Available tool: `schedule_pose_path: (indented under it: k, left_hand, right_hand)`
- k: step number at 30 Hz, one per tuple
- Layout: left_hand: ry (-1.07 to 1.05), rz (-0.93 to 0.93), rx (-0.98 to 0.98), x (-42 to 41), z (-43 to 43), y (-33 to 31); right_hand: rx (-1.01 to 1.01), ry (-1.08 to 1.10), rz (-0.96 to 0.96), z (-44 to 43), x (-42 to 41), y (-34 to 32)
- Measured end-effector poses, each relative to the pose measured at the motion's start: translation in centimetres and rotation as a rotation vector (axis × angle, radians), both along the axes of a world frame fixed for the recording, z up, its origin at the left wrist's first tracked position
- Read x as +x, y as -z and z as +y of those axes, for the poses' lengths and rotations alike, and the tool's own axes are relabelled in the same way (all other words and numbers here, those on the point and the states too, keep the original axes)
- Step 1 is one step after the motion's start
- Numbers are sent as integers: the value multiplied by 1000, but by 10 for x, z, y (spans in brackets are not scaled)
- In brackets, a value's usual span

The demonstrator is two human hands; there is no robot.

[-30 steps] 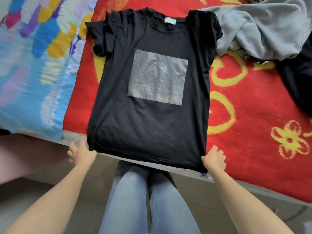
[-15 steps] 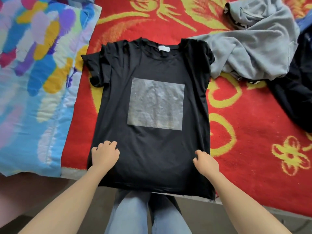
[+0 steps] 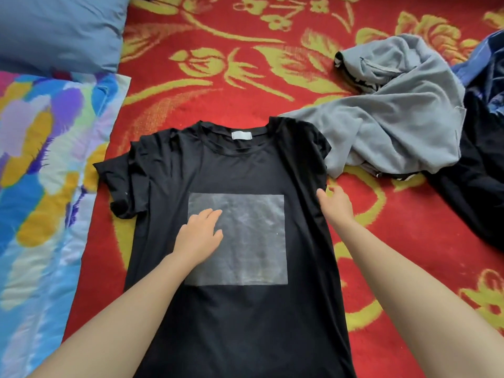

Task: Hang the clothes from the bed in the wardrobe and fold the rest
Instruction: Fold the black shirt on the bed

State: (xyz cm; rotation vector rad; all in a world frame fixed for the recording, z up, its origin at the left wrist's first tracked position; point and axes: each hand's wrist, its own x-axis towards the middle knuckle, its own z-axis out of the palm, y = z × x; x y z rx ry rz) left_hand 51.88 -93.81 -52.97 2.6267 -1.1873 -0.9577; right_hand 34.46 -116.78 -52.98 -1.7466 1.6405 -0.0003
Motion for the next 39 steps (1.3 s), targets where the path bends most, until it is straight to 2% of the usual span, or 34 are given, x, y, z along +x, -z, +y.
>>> schedule_pose_path:
  k: [4, 8, 10, 11, 12, 14, 15, 17, 20, 24, 26, 29, 32, 34, 36, 37, 39]
  left_hand:
    - [15, -5, -8, -4, -30, 5]
    - [-53, 65, -43, -2, -60, 9]
    - [-178, 172, -132, -2, -71, 7]
    - [-258, 247, -179, -3, -80, 7]
    - [-353, 321, -234, -4, -88, 6]
    - [-574, 506, -338, -3, -103, 3]
    - [-681, 606, -379, -1, -108, 3]
    - [-850, 754, -396, 2, -115, 5]
    - [-978, 787, -333, 3, -115, 12]
    - [-1167, 829, -307, 6, -117, 15]
    - [-1211, 844, -313, 9, -121, 11]
    - [-1164, 872, -422, 9, -136, -1]
    - [-1018, 983, -558, 2, -165, -23]
    - [-939, 1084, -593, -5, -183, -35]
    - [-933, 1152, -601, -11, -193, -42]
    - [-952, 1172, -611, -13, -195, -44]
    - [-979, 1209, -648, -15, -196, -48]
  right_hand:
    - [45, 217, -143, -39, 18, 7]
    - [92, 170, -123, -47, 34, 11]
    - [93, -24, -21, -29, 40, 12]
    - [10, -175, 46, -20, 41, 12]
    - [-178, -375, 94, -10, 40, 11]
    - [-626, -762, 39, 5, 38, 12]
    - [-788, -952, 26, 12, 35, 15]
    - [-849, -1147, 81, 23, 31, 18]
    - [-691, -1085, 49, 30, 25, 25]
    - [-703, -925, -20, 35, 24, 27]
    - [-661, -883, -140, 36, 27, 23]
    - [-559, -741, -373, 19, 30, 5]
    - [-555, -477, -420, -25, 25, -13]
    - [-248, -258, -426, -50, 21, -20]
    - [222, -83, -557, -56, 20, -24]
    - [378, -31, -601, -53, 22, -24]
    - [550, 42, -633, -49, 23, -20]
